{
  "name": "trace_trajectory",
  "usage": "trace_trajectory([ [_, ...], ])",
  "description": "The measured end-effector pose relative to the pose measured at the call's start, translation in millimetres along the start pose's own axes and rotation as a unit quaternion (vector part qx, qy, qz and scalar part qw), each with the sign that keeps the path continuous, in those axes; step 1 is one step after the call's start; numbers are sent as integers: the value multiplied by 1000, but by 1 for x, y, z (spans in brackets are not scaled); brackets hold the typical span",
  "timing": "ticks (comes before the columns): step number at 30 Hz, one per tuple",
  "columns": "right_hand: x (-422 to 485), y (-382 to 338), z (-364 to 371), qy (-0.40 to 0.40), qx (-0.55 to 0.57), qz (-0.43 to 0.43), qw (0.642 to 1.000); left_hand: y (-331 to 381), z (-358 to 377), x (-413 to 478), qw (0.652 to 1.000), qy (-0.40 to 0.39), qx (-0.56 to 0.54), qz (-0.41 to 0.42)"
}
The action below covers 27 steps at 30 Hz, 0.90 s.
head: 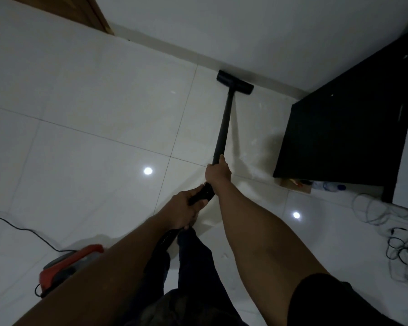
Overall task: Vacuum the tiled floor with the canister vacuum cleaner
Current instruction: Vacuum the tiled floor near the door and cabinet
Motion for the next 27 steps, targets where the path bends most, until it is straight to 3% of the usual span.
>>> trace_trajectory([
  [12,-33,21,17,13,25,3,1000,-15,-2,-32,999,4,33,8],
  [20,-103,73,50,-2,18,9,1000,-75,14,-98,997,-39,59,7],
  [27,-190,138,88,34,43,3,998,-152,35,-173,993,-56,96,37],
])
Point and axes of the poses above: each hand's wrist, its own x-axis towards the middle knuckle, its own z-axis out of the palm, y = z × x, the point moved 7 cm from there along x, towards the middle knuckle, and after that the axes turned 3 degrees about -z, right-handed, at the moved point
